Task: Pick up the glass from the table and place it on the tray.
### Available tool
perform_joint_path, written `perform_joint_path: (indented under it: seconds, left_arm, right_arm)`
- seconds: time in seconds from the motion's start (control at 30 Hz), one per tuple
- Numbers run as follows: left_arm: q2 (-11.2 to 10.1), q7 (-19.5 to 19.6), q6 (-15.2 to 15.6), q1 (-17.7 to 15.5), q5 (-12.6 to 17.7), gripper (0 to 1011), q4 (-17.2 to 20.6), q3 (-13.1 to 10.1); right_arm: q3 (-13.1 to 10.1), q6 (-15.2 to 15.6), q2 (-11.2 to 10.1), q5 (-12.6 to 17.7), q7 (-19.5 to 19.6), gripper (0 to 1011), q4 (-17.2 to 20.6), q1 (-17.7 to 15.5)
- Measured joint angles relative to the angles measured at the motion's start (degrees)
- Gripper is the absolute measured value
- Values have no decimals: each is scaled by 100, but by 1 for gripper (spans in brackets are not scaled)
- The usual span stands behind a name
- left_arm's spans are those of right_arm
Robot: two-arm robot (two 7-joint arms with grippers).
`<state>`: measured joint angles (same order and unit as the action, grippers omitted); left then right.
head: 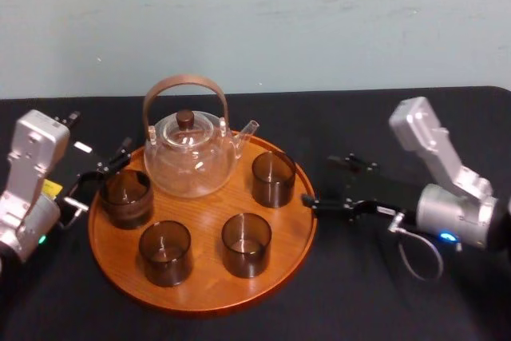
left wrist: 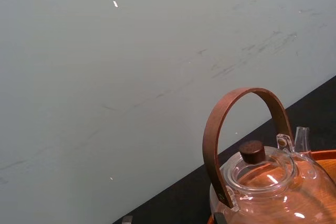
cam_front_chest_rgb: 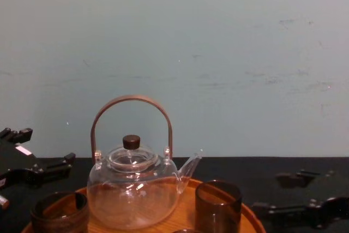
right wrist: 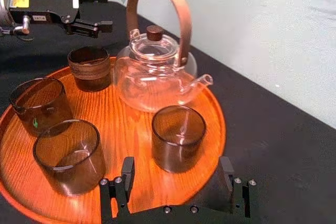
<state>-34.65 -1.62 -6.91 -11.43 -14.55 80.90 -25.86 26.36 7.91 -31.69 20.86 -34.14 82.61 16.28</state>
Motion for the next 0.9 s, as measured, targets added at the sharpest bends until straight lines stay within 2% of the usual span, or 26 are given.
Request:
perform_joint_path:
  seconds: [0.23, 0.4, 0.6, 0.7, 0.9]
  left_arm:
    - [0, 0, 0, 0, 0, 1001, 0, 0]
    - [0, 0, 0, 0, 0, 1001, 0, 0]
    - [0, 0, 0, 0, 0, 1001, 0, 0]
    - [0, 0, 0, 0, 0, 1002, 0, 0]
    - [0, 0, 0, 0, 0, 1001, 0, 0]
  right_arm:
    - [-298, -225, -263, 232, 155, 1002, 294, -378]
    - [-528, -507, -281, 324, 409, 1002, 406, -624]
    - [-798, -787, -74, 256, 952, 1002, 484, -881]
    - [-903, -942, 119, 35, 1351, 1002, 483, -971]
    - [-1031, -1016, 391, -166, 1770, 1002, 352, -994]
